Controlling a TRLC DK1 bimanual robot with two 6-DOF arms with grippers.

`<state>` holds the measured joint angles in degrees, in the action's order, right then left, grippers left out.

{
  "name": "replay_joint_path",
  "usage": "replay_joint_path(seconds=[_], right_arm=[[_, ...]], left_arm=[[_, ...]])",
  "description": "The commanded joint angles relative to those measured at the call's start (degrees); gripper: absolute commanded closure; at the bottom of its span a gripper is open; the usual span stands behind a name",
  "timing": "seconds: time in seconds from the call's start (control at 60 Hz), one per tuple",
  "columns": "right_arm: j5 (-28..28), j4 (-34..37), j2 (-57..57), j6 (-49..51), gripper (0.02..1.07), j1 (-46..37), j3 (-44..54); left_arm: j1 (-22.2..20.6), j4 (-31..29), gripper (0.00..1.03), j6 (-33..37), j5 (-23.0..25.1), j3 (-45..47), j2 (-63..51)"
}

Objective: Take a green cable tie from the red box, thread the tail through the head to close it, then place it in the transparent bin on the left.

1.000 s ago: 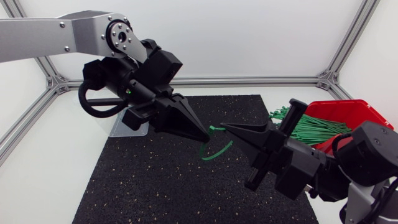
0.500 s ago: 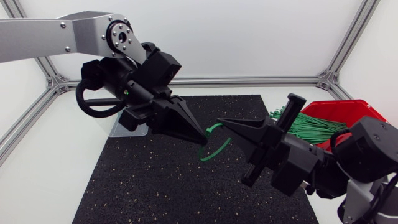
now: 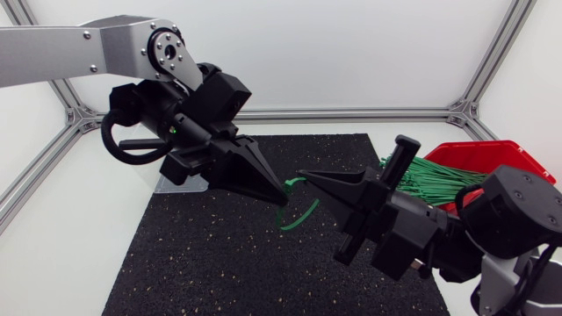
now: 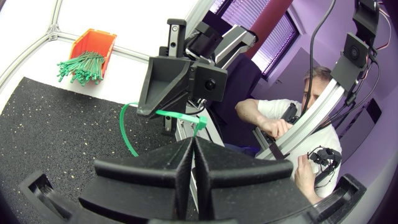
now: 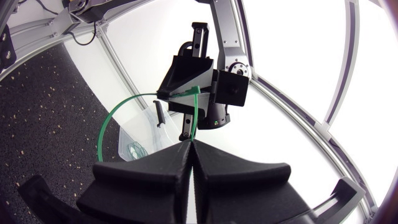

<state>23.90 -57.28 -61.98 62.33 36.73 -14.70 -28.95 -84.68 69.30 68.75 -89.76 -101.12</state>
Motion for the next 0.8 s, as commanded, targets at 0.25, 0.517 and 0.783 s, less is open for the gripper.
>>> replay_joint_path(seconds=[0.25, 0.517, 0.783], right_arm=[[-2.9, -1.3, 0.1, 3.3, 1.01, 3.4, -1.9], [-5.4, -1.3, -1.7, 6.1, 1.01, 5.5, -2.6], [-5.8, -1.3, 0.1, 6.7, 1.01, 5.5, -1.2]], left_arm=[[0.4, -2.4, 1.0, 2.3, 1.3, 0.1, 0.6], [1.0, -3.8, 1.0, 3.2, 1.8, 0.8, 2.2], [1.4, -4.0, 1.0, 2.9, 2.1, 1.4, 2.6]])
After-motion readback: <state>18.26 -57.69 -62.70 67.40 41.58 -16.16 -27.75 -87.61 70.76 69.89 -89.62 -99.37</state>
